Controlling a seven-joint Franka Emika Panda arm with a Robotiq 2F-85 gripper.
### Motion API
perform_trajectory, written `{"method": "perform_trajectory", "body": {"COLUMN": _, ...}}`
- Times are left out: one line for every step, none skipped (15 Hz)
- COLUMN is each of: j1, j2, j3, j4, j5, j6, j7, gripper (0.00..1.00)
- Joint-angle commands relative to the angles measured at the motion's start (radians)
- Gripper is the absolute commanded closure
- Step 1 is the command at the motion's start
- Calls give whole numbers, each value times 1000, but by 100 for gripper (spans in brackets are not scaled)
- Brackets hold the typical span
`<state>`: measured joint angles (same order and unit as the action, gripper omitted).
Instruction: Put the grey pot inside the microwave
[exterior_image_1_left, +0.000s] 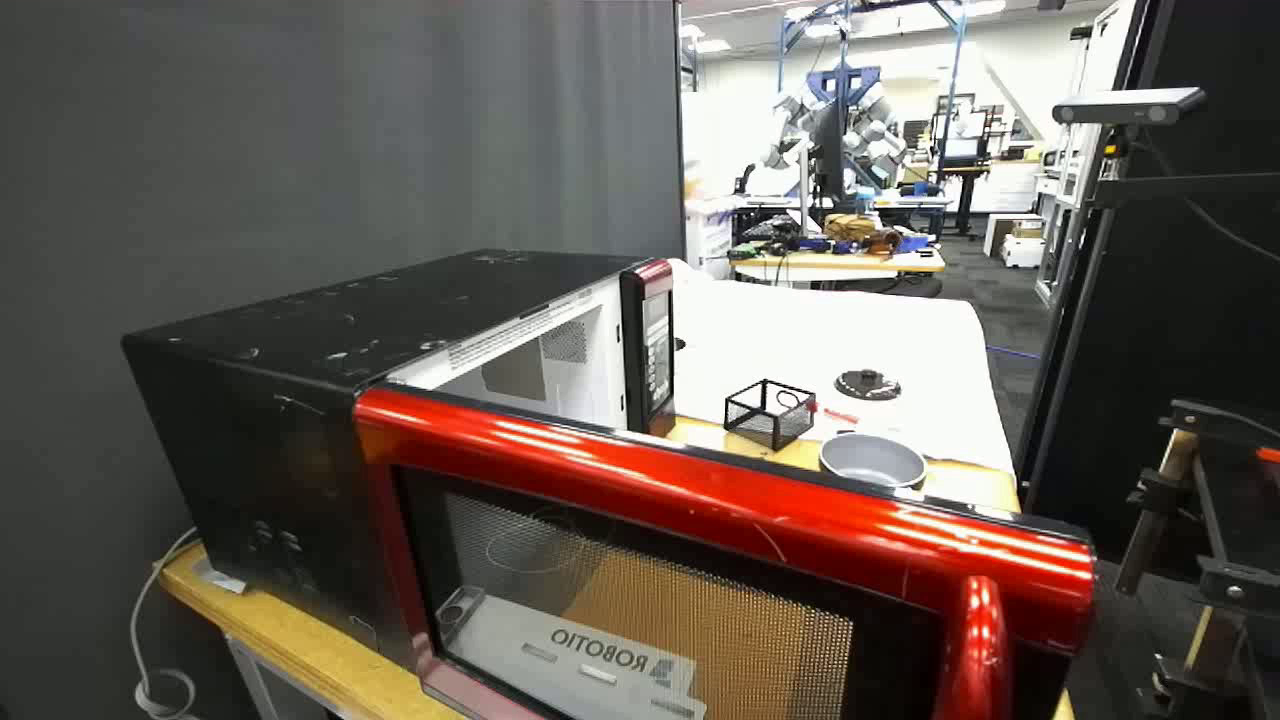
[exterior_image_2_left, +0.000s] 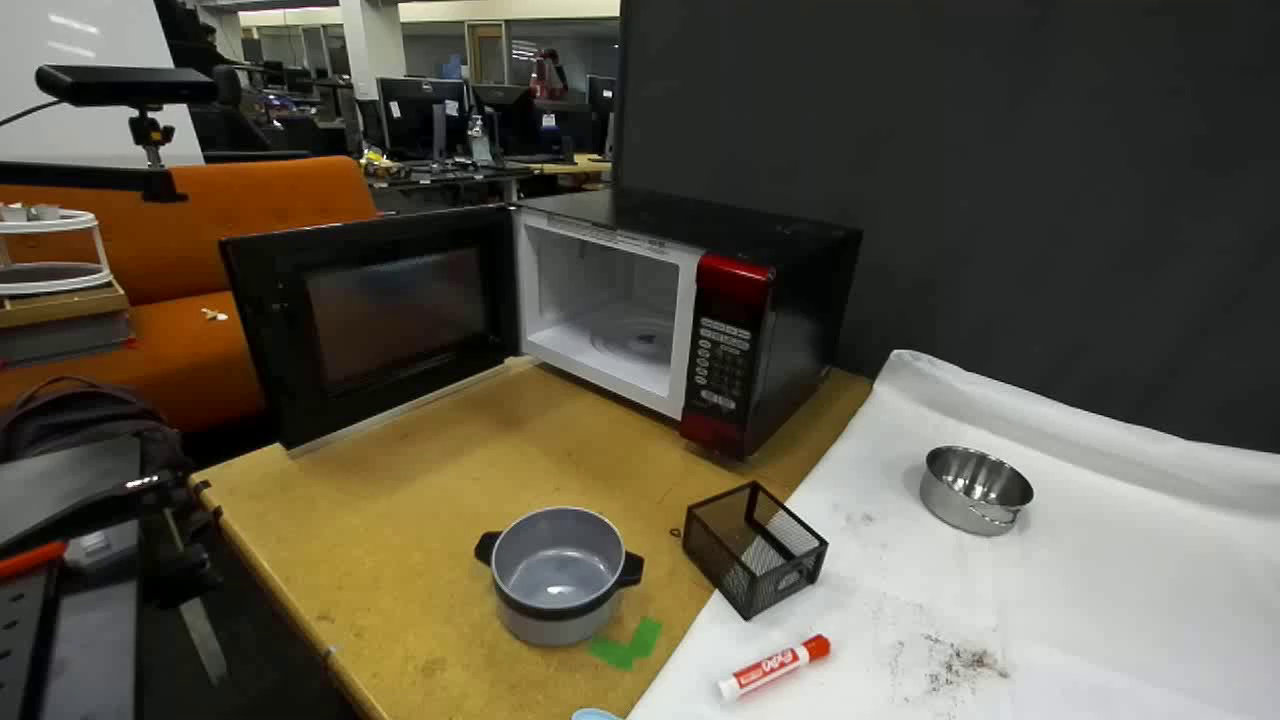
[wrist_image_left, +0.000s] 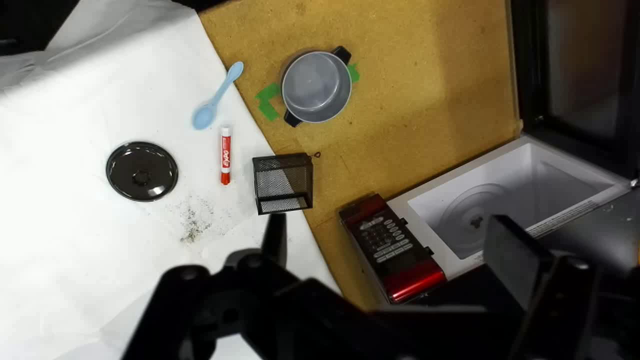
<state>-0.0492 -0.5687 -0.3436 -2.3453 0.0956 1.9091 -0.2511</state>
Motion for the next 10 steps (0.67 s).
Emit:
{"method": "perform_trajectory", "body": {"j1": -34, "j2": 7, "j3": 26, "j4": 4, "j5": 18, "j6": -5, "j7": -16, "gripper": 0}}
{"method": "perform_trajectory", "body": {"j1": -34, "j2": 7, "j3": 26, "j4": 4, "j5": 18, "j6": -5, "j7": -16, "gripper": 0}}
{"method": "perform_trajectory", "body": {"j1": -34, "j2": 7, "j3": 26, "j4": 4, "j5": 18, "j6": -5, "j7": -16, "gripper": 0}}
{"method": "perform_trajectory", "body": {"j1": -34, "j2": 7, "j3": 26, "j4": 4, "j5": 18, "j6": -5, "j7": -16, "gripper": 0}}
{"method": "perform_trajectory", "body": {"j1": -34, "j2": 7, "j3": 26, "j4": 4, "j5": 18, "j6": -5, "j7": -16, "gripper": 0}}
{"method": "perform_trajectory", "body": {"j1": -34, "j2": 7, "j3": 26, "j4": 4, "j5": 18, "j6": -5, "j7": -16, "gripper": 0}}
{"method": "perform_trajectory", "body": {"j1": -34, "j2": 7, "j3": 26, "j4": 4, "j5": 18, "j6": -5, "j7": -16, "gripper": 0}}
{"method": "perform_trajectory", "body": {"j1": -34, "j2": 7, "j3": 26, "j4": 4, "j5": 18, "j6": -5, "j7": -16, "gripper": 0}}
{"method": "perform_trajectory", "body": {"j1": -34, "j2": 26, "j3": 36, "j4": -8, "j5": 26, "j6": 23, "j7": 13, "gripper": 0}}
{"method": "perform_trajectory", "body": {"j1": -34, "j2": 43, "j3": 43, "j4": -18, "j5": 46, "j6": 46, "j7": 46, "gripper": 0}}
